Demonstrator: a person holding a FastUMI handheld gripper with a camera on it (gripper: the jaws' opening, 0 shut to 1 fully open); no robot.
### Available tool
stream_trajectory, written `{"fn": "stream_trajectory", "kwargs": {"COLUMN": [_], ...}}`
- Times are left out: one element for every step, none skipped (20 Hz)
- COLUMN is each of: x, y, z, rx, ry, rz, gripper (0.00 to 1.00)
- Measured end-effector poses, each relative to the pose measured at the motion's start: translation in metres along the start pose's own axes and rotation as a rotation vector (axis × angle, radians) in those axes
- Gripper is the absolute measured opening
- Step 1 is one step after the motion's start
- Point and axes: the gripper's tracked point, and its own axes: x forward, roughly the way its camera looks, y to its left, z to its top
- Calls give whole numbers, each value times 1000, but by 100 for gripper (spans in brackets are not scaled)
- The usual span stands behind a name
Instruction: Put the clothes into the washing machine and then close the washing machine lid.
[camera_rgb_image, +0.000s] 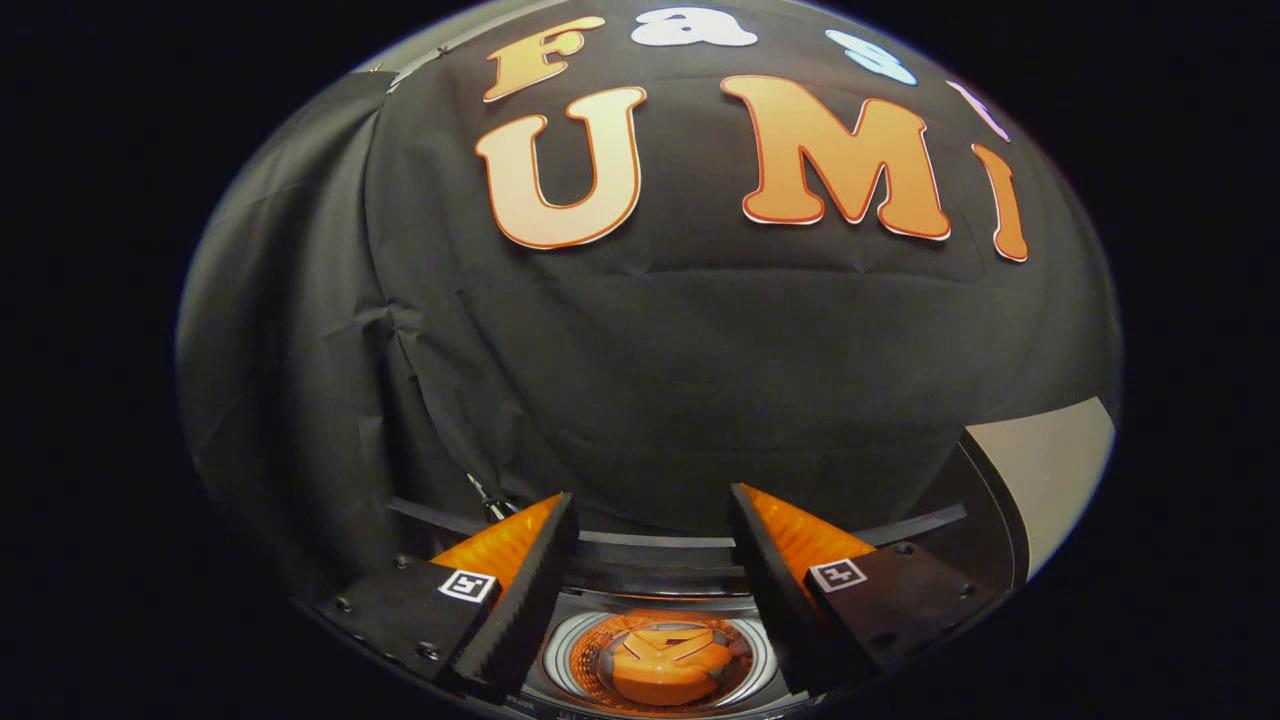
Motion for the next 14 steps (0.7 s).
{"fn": "stream_trajectory", "kwargs": {"x": [-1, -2, -3, -4, -7, -9, -12, -15, -19, -20, -22, -23, -25, -27], "y": [-1, -1, -2, -2, -1, -2, -1, 0, 0, 0, 1, 1, 2, 2], "z": [-2, -3, -5, -7, -8, -9, -11, -15, -16, -19, -21, -23, -25, -28], "rx": [-4, -5, -2, -4, -11, -11, -10, -13, -13, -15, -15, -15, -15, -15], "ry": [-11, -21, -29, -25, -25, -25, -30, -33, -39, -44, -50, -57, -59, -56], "rz": [-1, -1, 3, 9, 11, 11, 10, 11, 12, 12, 16, 23, 31, 35], "gripper": [98, 98, 98, 98, 98, 98, 98, 98, 98, 98, 98, 98, 98, 98]}}
